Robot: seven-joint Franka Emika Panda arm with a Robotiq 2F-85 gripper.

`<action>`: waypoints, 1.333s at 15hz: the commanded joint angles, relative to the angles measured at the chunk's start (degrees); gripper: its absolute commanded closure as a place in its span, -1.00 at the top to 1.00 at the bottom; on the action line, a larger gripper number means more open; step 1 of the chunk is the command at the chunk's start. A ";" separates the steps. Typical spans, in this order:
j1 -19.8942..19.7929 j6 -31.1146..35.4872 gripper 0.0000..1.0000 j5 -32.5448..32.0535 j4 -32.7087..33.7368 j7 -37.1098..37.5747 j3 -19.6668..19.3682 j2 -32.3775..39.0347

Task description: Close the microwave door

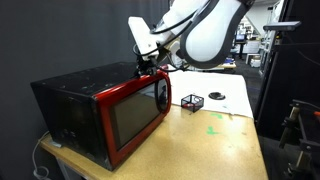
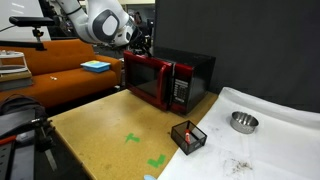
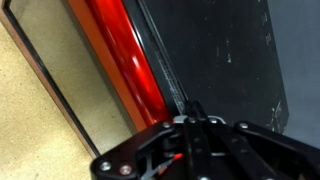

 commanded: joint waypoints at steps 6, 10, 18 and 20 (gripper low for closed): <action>-18.17 -1.12 -1.00 5.00 -9.07 -6.03 19.46 -9.58; -20.05 -0.84 -1.00 5.52 -14.33 -4.25 20.43 -12.92; -22.40 -1.98 -1.00 4.51 -21.19 -1.67 23.35 -17.74; -22.48 -0.82 -1.00 4.30 -21.92 -1.58 23.58 -17.84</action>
